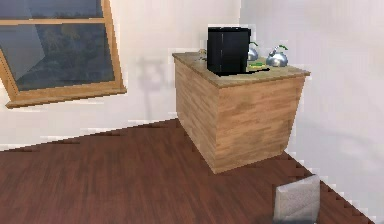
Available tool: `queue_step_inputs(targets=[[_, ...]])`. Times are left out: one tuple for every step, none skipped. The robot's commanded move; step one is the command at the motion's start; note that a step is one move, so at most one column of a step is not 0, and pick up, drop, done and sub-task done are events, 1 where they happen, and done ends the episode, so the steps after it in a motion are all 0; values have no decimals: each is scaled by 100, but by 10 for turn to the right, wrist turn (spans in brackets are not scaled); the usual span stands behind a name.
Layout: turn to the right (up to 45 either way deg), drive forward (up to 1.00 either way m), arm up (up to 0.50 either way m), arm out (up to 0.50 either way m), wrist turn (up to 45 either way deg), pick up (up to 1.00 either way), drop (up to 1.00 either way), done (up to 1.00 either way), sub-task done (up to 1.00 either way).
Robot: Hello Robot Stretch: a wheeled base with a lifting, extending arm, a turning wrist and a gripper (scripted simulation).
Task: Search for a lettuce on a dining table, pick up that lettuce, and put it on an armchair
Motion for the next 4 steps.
queue_step_inputs(targets=[[0,0,0,0,450,0,0,0,0],[0,0,0,0,450,0,0,0,0],[0,0,0,0,90,0,0,0,0],[0,0,-30,0,0,0,0,0,0]])
